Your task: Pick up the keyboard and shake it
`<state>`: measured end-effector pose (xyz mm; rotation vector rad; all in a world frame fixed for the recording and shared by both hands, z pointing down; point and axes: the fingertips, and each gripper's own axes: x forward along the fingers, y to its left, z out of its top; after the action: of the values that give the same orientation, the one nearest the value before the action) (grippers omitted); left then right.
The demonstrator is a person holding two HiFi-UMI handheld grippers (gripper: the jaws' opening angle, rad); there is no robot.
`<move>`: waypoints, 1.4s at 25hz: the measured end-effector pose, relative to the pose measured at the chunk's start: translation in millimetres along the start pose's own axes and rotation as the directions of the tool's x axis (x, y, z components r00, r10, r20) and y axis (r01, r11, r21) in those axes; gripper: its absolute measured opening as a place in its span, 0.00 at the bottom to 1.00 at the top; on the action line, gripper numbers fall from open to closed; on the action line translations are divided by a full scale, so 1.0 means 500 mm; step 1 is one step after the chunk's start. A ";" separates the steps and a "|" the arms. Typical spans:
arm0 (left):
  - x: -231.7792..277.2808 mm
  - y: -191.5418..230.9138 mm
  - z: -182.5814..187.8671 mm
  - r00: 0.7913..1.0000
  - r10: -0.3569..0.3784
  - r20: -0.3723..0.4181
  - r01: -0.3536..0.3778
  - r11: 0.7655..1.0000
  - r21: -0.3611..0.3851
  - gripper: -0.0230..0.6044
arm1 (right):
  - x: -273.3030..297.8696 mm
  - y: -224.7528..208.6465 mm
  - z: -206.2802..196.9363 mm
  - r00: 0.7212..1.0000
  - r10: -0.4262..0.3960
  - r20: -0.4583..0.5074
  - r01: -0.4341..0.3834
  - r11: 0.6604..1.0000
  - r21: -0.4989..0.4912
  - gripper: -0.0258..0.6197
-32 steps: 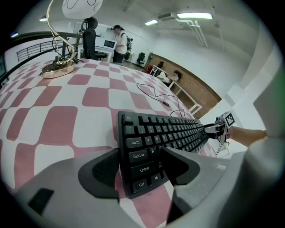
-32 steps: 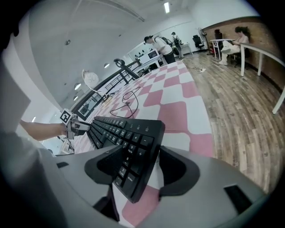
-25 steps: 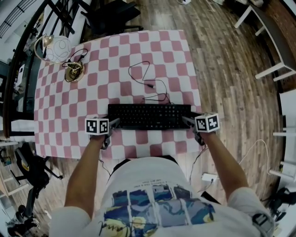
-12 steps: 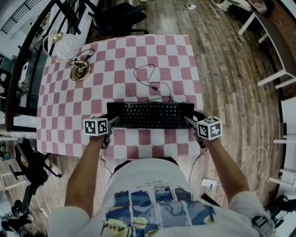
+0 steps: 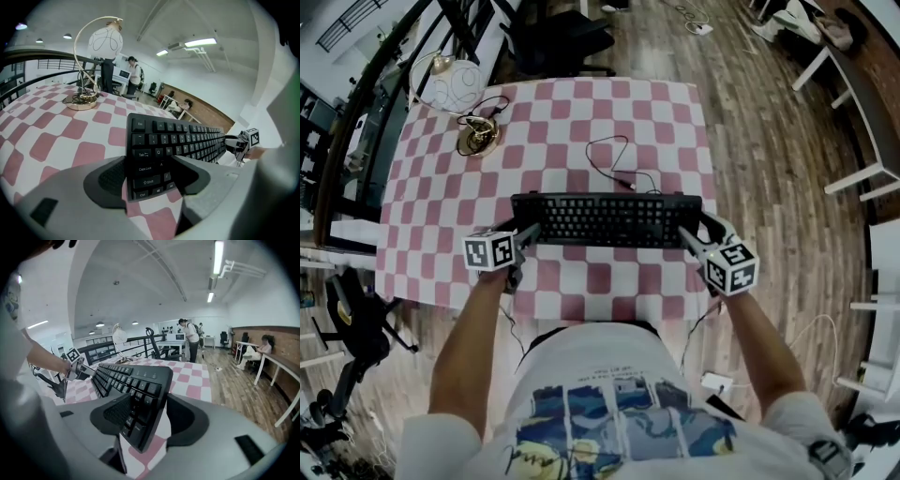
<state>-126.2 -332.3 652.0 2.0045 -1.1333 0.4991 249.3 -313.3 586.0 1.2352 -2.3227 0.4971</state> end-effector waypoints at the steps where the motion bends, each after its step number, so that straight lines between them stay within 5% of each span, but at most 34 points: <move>1: -0.003 0.000 0.006 1.000 -0.003 0.015 0.003 1.000 -0.004 0.49 | -0.005 0.003 0.016 1.000 -0.006 0.018 0.006 1.000 -0.027 0.40; 13: -0.029 -0.022 0.097 0.987 -0.054 0.153 0.051 0.998 0.025 0.49 | -0.079 0.028 0.166 0.974 -0.078 0.215 0.144 0.940 -0.311 0.40; 35: -0.052 -0.067 0.247 0.932 -0.189 0.308 0.164 0.981 0.106 0.49 | -0.229 0.118 0.363 0.903 -0.191 0.385 0.383 0.764 -0.519 0.35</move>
<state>-115.4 -403.4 542.7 2.2885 -1.1185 0.1312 214.8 -297.4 366.8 1.3758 -2.1928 -0.5389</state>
